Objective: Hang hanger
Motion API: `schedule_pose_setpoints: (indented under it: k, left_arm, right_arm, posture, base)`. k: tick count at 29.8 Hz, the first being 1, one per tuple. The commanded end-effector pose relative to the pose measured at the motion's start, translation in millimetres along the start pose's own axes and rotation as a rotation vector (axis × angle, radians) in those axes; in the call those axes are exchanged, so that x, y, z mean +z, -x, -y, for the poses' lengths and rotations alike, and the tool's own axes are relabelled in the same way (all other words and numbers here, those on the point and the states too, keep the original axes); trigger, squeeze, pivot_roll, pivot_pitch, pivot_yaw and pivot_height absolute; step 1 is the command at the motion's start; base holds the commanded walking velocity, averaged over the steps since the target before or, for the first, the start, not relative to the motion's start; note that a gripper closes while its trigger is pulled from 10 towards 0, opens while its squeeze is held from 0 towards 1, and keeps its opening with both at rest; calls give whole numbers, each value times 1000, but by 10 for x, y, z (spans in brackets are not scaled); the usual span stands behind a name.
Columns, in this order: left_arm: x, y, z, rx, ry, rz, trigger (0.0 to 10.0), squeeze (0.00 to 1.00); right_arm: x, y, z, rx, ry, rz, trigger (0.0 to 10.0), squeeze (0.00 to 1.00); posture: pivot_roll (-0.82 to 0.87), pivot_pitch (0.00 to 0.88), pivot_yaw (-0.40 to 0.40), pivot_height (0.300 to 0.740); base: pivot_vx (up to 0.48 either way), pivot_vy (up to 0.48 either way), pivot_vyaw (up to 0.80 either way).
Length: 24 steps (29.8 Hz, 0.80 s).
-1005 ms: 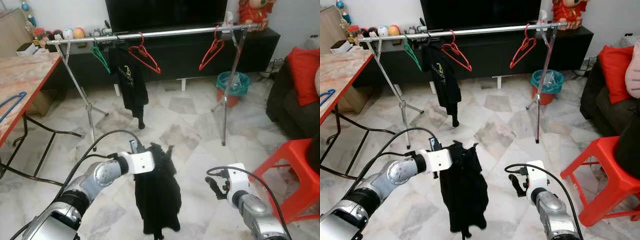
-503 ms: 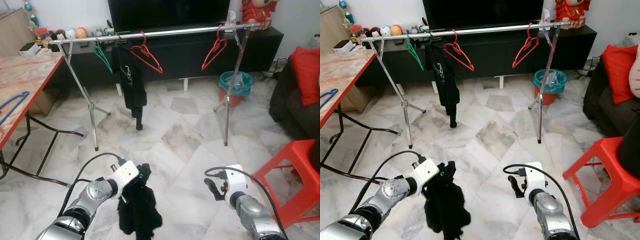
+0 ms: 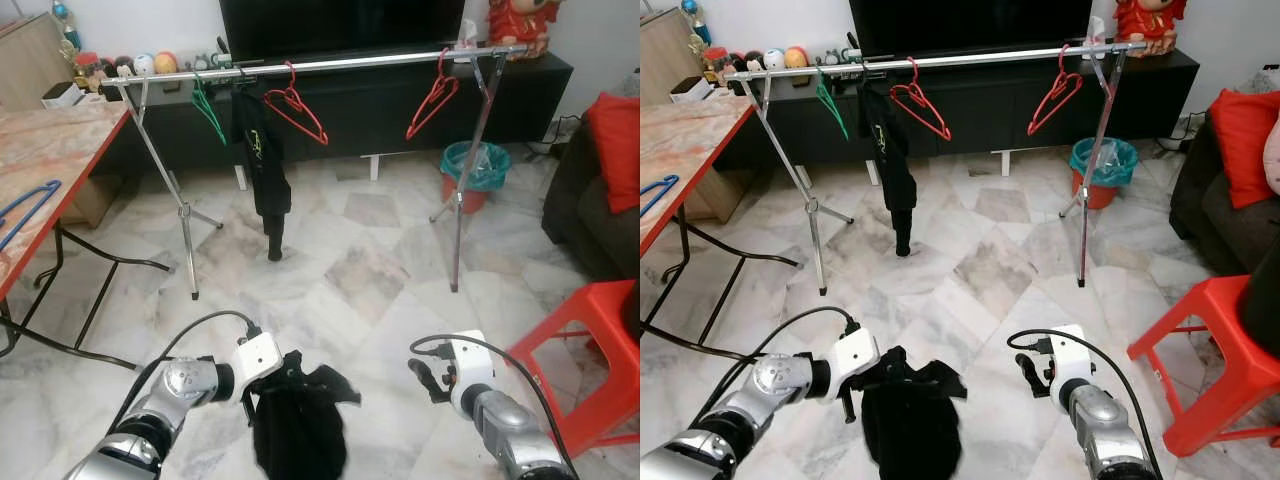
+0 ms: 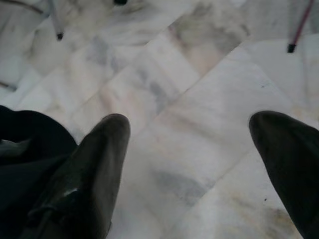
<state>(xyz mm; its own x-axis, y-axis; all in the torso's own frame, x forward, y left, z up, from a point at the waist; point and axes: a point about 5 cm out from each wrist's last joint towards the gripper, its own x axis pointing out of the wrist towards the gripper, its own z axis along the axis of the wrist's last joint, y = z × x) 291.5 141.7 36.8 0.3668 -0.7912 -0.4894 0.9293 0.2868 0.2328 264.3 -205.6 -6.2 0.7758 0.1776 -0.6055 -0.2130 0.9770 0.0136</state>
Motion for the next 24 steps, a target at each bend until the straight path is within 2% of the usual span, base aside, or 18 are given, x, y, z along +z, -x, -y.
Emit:
schedule_pose_setpoints:
  k: [1, 2, 8, 10, 12, 16, 17, 18, 21, 22, 24]
  left_arm:
    - [144, 71, -137, 7, -98, 40, 10000, 0]
    - [221, 89, -181, 1, -134, 67, 10000, 0]
    - [462, 125, -275, -26, -218, 152, 10000, 0]
    - [512, 124, -284, -32, -236, 168, 10000, 0]
    - [588, 116, -268, -65, -264, 192, 10000, 0]
    - [629, 113, -225, -115, -285, 201, 10000, 0]
    - [639, 114, -229, -112, -285, 203, 10000, 0]
    - [642, 117, -230, -113, -284, 202, 10000, 0]
    - [621, 115, -218, -119, -282, 189, 10000, 0]
    - [621, 115, -218, -119, -282, 189, 10000, 0]
    - [520, 92, -157, -132, -284, 143, 10000, 0]
  right_arm:
    - [15, -2, -83, 70, 40, -5, 10000, 0]
    - [3, 1, -97, 91, 52, -13, 10000, 0]
    - [-40, 19, -209, 200, 53, -32, 10000, 0]
    - [-69, 19, -224, 212, 46, -42, 10000, 0]
    - [-128, 4, -179, 168, 11, -67, 10000, 0]
    - [-102, -10, -112, 111, -95, -45, 10000, 0]
    - [-29, -12, -108, 121, -199, 0, 10000, 0]
    - [18, -7, -100, 129, -259, 29, 10000, 0]
    - [102, 15, -84, 157, -371, 82, 10000, 0]
    - [102, 15, -84, 157, -371, 82, 10000, 0]
    - [163, 47, 25, 150, -508, 132, 10000, 0]
  posture:
    - [-63, 0, 79, 740]
    - [-62, 0, 78, 740]
    - [-59, 0, 74, 740]
    - [-59, 0, 73, 740]
    - [-57, 0, 73, 740]
    - [-55, 0, 75, 740]
    - [-56, 0, 75, 740]
    - [-55, 0, 76, 740]
    - [-57, 0, 76, 740]
    - [-57, 0, 76, 740]
    - [-61, 0, 75, 740]
  base:
    - [0, 0, 0]
    - [0, 0, 0]
    - [0, 0, 0]
    - [0, 0, 0]
    - [0, 0, 0]
    - [0, 0, 0]
    - [0, 0, 0]
    - [0, 0, 0]
    - [0, 0, 0]
    - [0, 0, 0]
    - [0, 0, 0]
